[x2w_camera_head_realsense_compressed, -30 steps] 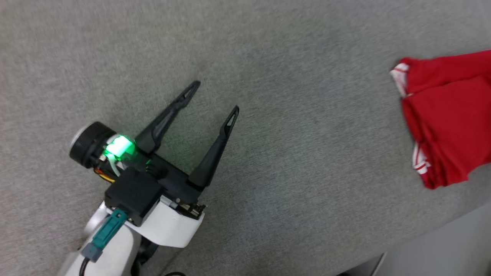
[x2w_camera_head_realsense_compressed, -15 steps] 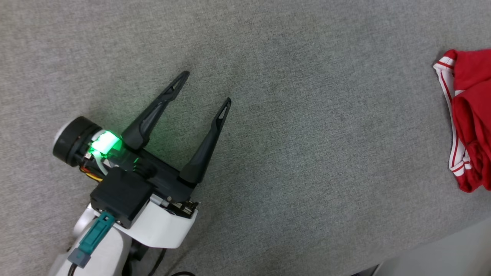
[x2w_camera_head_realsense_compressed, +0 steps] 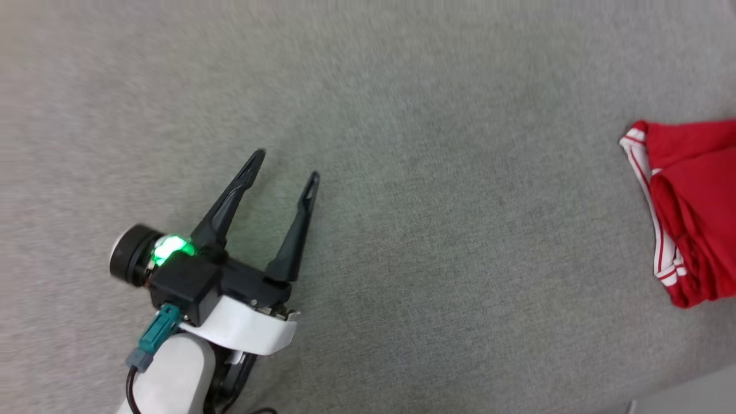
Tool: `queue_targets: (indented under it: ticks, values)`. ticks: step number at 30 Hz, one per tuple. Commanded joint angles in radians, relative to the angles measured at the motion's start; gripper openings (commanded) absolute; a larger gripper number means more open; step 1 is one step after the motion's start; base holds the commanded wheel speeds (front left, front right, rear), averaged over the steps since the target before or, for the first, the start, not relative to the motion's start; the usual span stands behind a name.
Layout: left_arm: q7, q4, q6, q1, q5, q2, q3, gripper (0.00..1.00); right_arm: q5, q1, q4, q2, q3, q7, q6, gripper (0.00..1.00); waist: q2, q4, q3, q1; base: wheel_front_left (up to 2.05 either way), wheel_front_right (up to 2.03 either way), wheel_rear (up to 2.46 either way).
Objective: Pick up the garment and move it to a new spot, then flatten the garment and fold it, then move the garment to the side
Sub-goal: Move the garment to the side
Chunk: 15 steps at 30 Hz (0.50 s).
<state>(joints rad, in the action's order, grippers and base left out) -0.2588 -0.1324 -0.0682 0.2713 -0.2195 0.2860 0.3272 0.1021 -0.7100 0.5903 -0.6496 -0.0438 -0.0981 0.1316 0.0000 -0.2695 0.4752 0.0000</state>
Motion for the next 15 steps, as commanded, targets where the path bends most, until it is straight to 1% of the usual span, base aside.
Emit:
queue_targets:
  ticks: [1, 4, 8, 12, 15]
  values:
    - [-0.006, 0.016, 0.009, -0.022, -0.004, -0.008, -0.011, 1.00, 0.023, 0.033, -0.041, 0.016, -0.004, -0.007, -0.002, 1.00, 0.0000, 0.051, -0.097, 0.0000, 0.00, 0.00, 0.00]
    - [-0.007, 0.037, 0.022, -0.056, -0.016, -0.033, -0.050, 1.00, 0.062, 0.089, -0.156, 0.037, 0.002, -0.021, -0.002, 1.00, 0.0000, 0.081, -0.160, 0.0000, 0.00, 0.00, 0.00]
    - [-0.007, 0.057, 0.031, -0.113, -0.020, -0.060, -0.111, 1.00, 0.109, 0.181, -0.318, 0.104, 0.026, -0.036, -0.002, 1.00, 0.0000, 0.119, -0.228, 0.0000, 0.00, 0.00, 0.00]
    - [-0.007, 0.089, 0.038, -0.166, -0.010, -0.093, -0.167, 1.00, 0.139, 0.292, -0.462, 0.173, 0.030, -0.020, -0.002, 1.00, 0.0000, 0.159, -0.282, 0.0000, 0.00, 0.00, 0.00]
    - [-0.006, 0.104, 0.028, -0.196, 0.001, -0.118, -0.200, 1.00, 0.148, 0.375, -0.543, 0.224, 0.042, 0.001, -0.002, 1.00, 0.0000, 0.188, -0.309, 0.0000, 0.00, 0.00, 0.00]
